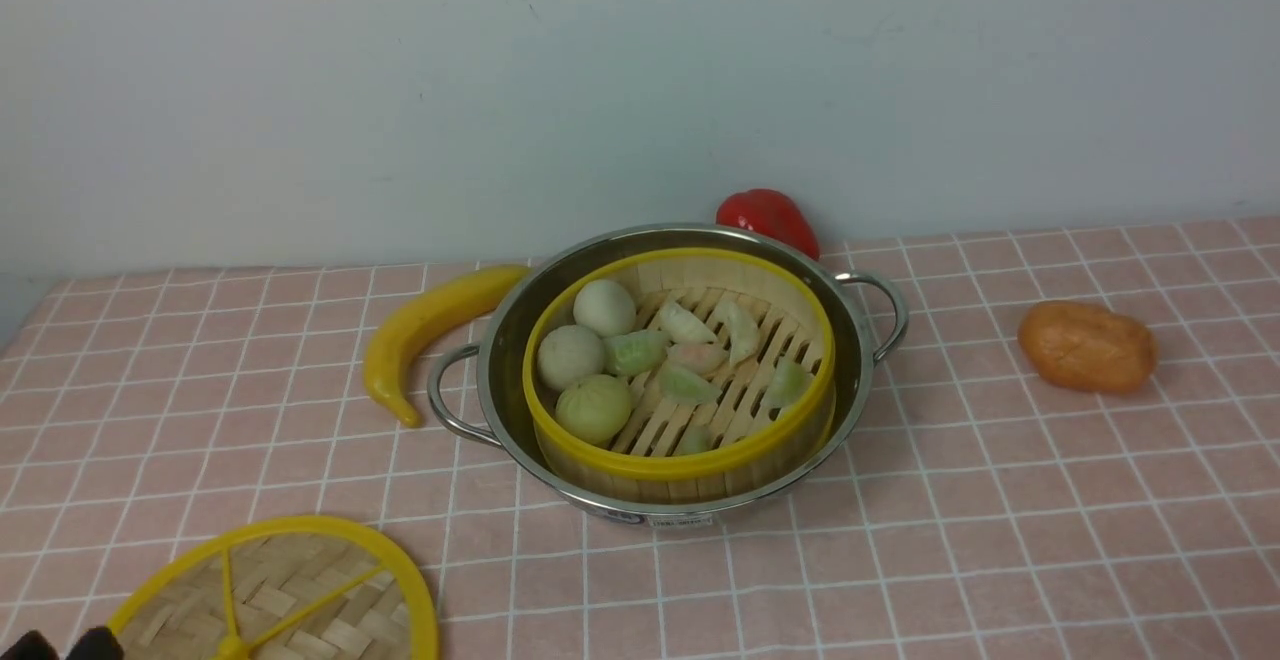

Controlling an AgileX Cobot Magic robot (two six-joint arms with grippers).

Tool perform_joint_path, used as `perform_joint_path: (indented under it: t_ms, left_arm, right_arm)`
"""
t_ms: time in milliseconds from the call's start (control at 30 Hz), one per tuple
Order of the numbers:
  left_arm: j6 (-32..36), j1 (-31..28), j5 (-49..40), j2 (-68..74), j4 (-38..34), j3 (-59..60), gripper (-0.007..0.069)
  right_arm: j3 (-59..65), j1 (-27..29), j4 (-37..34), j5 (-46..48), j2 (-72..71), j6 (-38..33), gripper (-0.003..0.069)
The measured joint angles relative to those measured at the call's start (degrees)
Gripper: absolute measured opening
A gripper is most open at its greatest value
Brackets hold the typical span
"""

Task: Place the steamer in the pot on the pink tablecloth, and put the lid on the steamer.
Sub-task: 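Grasp the bamboo steamer lid lying on the table by its centre knob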

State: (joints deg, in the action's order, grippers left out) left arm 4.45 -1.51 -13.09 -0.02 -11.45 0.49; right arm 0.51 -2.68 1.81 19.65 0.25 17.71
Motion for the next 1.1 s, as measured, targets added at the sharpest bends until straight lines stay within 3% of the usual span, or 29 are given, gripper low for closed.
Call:
perform_joint_path:
  t_ms: [67,167,300,400,567,733,767,800,833,1100]
  left_arm:
    - [-2.68,0.00,3.64,0.00,-8.84,0.00,0.0243]
    - [-4.00,0.00,8.24,0.00,-16.00,0.00,0.0243]
    - [-4.45,0.00,13.91,0.00,-21.06,-0.39,0.0243]
    - [-2.65,0.00,12.39,0.44,-20.82,-5.06,0.0243]
    - [1.59,0.00,-1.69,8.16,-14.69,-16.83,0.0243]
    - [0.44,0.00,-34.82,28.65,1.71,-34.15,0.0243]
    - [0.44,0.00,-34.82,28.65,1.71,-34.15,0.0243]
    - [-1.33,0.00,-43.71,36.61,6.25,-38.73,0.0243]
    - [-2.05,0.00,-46.80,40.43,8.38,-40.53,0.0243]
    - [-4.89,0.00,-51.26,64.90,12.72,-47.09,0.0243]
  right_arm:
    - [0.00,0.00,0.00,0.00,0.00,0.00,0.0240]
    - [0.00,0.00,0.00,0.00,0.00,0.00,0.0240]
    - [0.00,0.00,0.00,0.00,0.00,0.00,0.0240]
    - [0.00,0.00,0.00,0.00,0.00,0.00,0.0240]
    - [0.00,0.00,0.00,0.00,0.00,0.00,0.0240]
    - [0.00,0.00,0.00,0.00,0.00,0.00,0.0240]
    - [0.00,0.00,0.00,0.00,0.00,0.00,0.0240]
    - [0.00,0.00,0.00,0.00,0.00,0.00,0.0240]
    - [0.00,0.00,0.00,0.00,0.00,0.00,0.0240]
    - [0.00,0.00,0.00,0.00,0.00,0.00,0.0240]
